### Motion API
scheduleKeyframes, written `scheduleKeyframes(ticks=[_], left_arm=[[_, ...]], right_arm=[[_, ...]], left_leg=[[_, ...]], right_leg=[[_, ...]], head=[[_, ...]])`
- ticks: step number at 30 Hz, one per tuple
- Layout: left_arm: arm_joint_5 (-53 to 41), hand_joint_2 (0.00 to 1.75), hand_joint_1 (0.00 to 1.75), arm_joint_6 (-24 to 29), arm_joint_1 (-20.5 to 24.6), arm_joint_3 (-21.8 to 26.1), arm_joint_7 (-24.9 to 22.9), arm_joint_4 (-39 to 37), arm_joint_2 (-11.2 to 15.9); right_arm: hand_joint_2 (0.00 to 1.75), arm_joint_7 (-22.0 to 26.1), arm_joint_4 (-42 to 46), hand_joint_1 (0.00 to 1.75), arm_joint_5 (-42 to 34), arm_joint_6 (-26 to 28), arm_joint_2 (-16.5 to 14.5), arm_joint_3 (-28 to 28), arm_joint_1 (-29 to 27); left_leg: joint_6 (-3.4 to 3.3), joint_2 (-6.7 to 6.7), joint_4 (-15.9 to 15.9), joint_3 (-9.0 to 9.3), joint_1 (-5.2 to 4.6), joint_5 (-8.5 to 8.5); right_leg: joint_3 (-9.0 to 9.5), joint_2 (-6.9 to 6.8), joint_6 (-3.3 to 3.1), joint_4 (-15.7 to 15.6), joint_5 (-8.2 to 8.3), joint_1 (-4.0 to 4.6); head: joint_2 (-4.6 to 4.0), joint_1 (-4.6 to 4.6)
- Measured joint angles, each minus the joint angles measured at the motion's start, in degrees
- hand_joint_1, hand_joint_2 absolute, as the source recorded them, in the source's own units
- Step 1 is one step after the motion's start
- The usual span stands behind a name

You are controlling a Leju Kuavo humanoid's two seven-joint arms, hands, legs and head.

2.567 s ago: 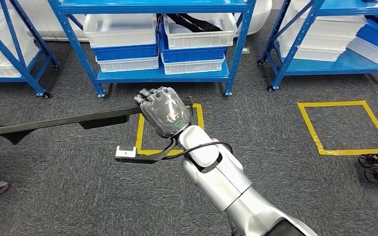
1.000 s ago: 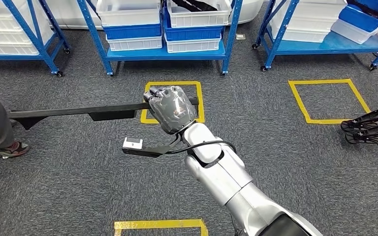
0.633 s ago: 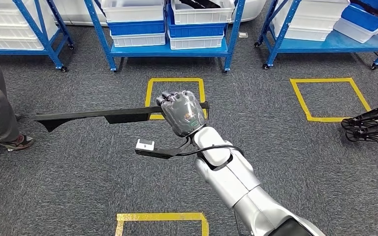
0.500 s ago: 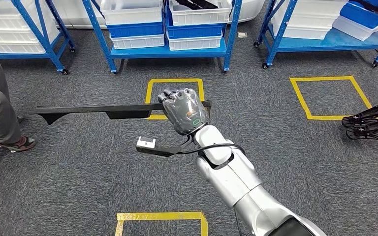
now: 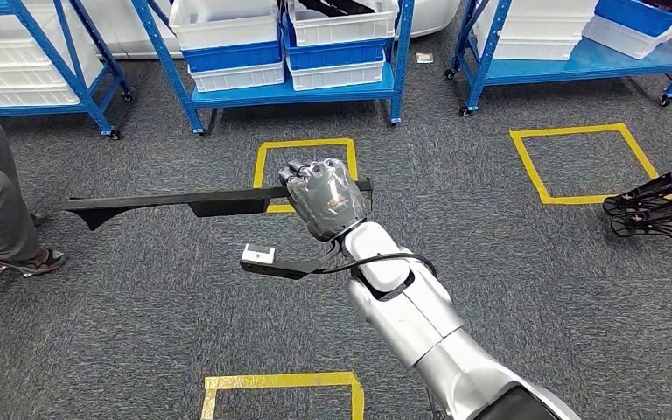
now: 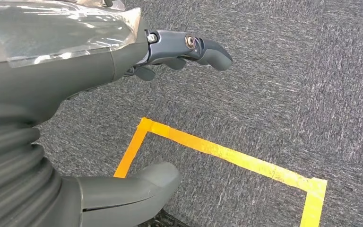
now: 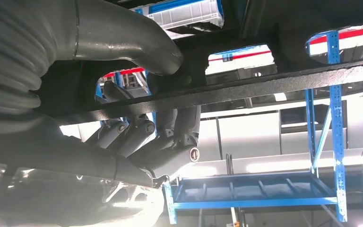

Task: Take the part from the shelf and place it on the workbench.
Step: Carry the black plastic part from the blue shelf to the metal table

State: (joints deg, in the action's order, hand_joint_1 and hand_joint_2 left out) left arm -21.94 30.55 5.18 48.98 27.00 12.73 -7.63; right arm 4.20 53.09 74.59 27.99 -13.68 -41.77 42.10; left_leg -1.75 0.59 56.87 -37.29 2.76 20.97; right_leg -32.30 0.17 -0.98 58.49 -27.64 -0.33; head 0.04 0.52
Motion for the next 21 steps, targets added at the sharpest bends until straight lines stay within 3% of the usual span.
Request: scheduleKeyframes(ticks=[2, 4, 5, 6, 7, 9, 10, 12, 13, 14, 16, 17, 19, 21], left_arm=[[-0.2, 1.75, 0.00, 0.2, 0.0, 0.0, 0.0, 0.0, 0.1], [-0.2, 1.75, 0.00, 0.5, 0.0, 0.0, -0.1, 0.0, -0.1], [-0.3, 1.75, 0.00, 0.6, 0.1, 0.0, -0.2, 0.0, -0.1], [-0.3, 1.75, 0.00, 0.8, 0.2, 0.0, -0.4, 0.0, -0.2], [-0.3, 1.75, 0.00, 0.8, 0.3, 0.0, -0.5, 0.0, -0.3], [-0.3, 1.75, 0.00, 0.9, 0.5, 0.0, -0.6, 0.0, -0.5], [-0.3, 1.75, 0.00, 0.9, 0.5, 0.0, -0.6, 0.0, -0.6], [-0.3, 1.75, 0.00, 0.9, 0.5, 0.0, -0.7, 0.0, -0.6], [-0.3, 1.75, 0.00, 0.9, 0.5, 0.0, -0.7, 0.1, -0.4], [-0.3, 1.75, 0.00, 1.0, 0.5, 0.0, -0.7, 0.1, -0.2], [-0.4, 1.75, 0.00, 1.1, 0.4, 0.0, -0.7, 0.2, 0.0], [-0.4, 1.75, 0.00, 1.1, 0.4, 0.0, -0.7, 0.2, 0.0], [-0.3, 1.75, 0.00, 1.1, 0.4, 0.0, -0.7, 0.1, 0.0], [-0.3, 1.75, 0.00, 1.2, 0.5, 0.0, -0.8, 0.0, -0.1]], right_arm=[[1.75, 0.0, 0.4, 1.64, -0.7, 0.2, -0.1, 0.5, -0.1], [1.75, 0.1, 1.0, 1.64, -1.3, 0.6, -0.2, 1.0, -0.2], [1.75, 0.2, 1.2, 1.64, -1.5, 0.8, -0.1, 1.3, -0.2], [1.75, 0.2, 1.3, 1.64, -1.6, 0.9, 0.1, 1.5, -0.2], [1.75, 0.3, 1.3, 1.64, -1.7, 1.0, 0.3, 1.7, -0.2], [1.75, 0.3, 1.4, 1.64, -1.7, 1.1, 0.7, 2.0, -0.6], [1.75, 0.4, 1.4, 1.64, -1.7, 1.1, 0.8, 2.1, -0.8], [1.75, 0.5, 1.4, 1.64, -1.7, 1.1, 1.0, 2.1, -1.0], [1.75, 0.5, 1.5, 1.64, -1.7, 1.1, 1.1, 2.1, -1.1], [1.75, 0.5, 1.6, 1.64, -1.7, 1.1, 1.0, 2.1, -1.2], [1.75, 0.5, 1.8, 1.64, -1.7, 1.1, 0.9, 2.2, -1.3], [1.75, 0.5, 1.9, 1.64, -1.7, 1.1, 0.9, 2.3, -1.4], [1.75, 0.6, 2.0, 1.64, -1.7, 1.1, 0.7, 2.3, -1.4], [1.75, 0.6, 2.0, 1.64, -1.7, 1.0, 0.6, 2.4, -1.4]], left_leg=[[-0.53, -0.01, -1.5, 0.89, -0.05, -0.55], [-1.24, 0.58, -5.8, 3.49, 0.18, -2.23], [-1.38, 1.01, -8.1, 4.74, 0.50, -3.13], [-0.97, 1.47, -9.2, 5.37, 0.86, -3.59], [-0.45, 1.78, -9.6, 5.50, 1.21, -3.78], [1.47, 2.48, -9.3, 5.14, 2.15, -3.61], [2.59, 2.84, -8.7, 4.81, 2.78, -3.38], [4.97, 3.66, -6.6, 3.81, 4.09, -2.53], [6.21, 4.04, -5.1, 3.19, 4.56, -1.79], [7.19, 4.35, -3.8, 2.63, 4.77, -1.14], [8.31, 4.97, -2.4, 2.32, 4.81, -0.32], [8.53, 5.27, -2.3, 2.49, 4.80, -0.29], [8.20, 4.65, -0.7, 2.33, 4.90, 1.62], [6.69, 2.47, 6.3, -0.26, 4.13, 6.95]], right_leg=[[0.54, 0.13, 0.33, -1.2, 0.46, -0.18], [0.61, 0.29, 0.48, -1.3, 0.23, 0.12], [-0.10, 0.33, 0.55, 0.2, -0.50, 0.21], [-1.52, 0.31, 0.76, 2.9, -1.67, -0.12], [-3.17, 0.30, 1.17, 6.0, -2.86, -0.64], [-5.40, 0.20, 2.65, 9.5, -3.73, -1.91], [-5.13, 0.00, 3.76, 8.5, -2.96, -2.59], [-2.88, -1.33, 6.24, 3.4, -0.43, -3.58], [-2.30, -2.34, 6.98, 1.8, 0.27, -3.79], [-2.40, -2.90, 6.79, 1.8, 0.33, -3.87], [-3.71, -2.60, 4.96, 3.7, -0.28, -3.91], [-4.14, -1.80, 4.06, 4.4, -0.38, -3.77], [-4.66, -0.61, 3.06, 4.7, -0.11, -3.24], [-4.85, 0.42, 2.19, 4.5, 0.32, -2.45]], head=[[0.00, 0.19], [0.00, 0.36], [0.00, 0.33], [0.00, 0.16], [0.00, -0.03], [0.00, -0.19], [0.00, -0.23], [0.00, -0.33], [0.00, -1.00], [0.00, -1.47], [0.00, -1.26], [0.00, -0.49], [0.00, 0.80], [0.00, 1.66]])
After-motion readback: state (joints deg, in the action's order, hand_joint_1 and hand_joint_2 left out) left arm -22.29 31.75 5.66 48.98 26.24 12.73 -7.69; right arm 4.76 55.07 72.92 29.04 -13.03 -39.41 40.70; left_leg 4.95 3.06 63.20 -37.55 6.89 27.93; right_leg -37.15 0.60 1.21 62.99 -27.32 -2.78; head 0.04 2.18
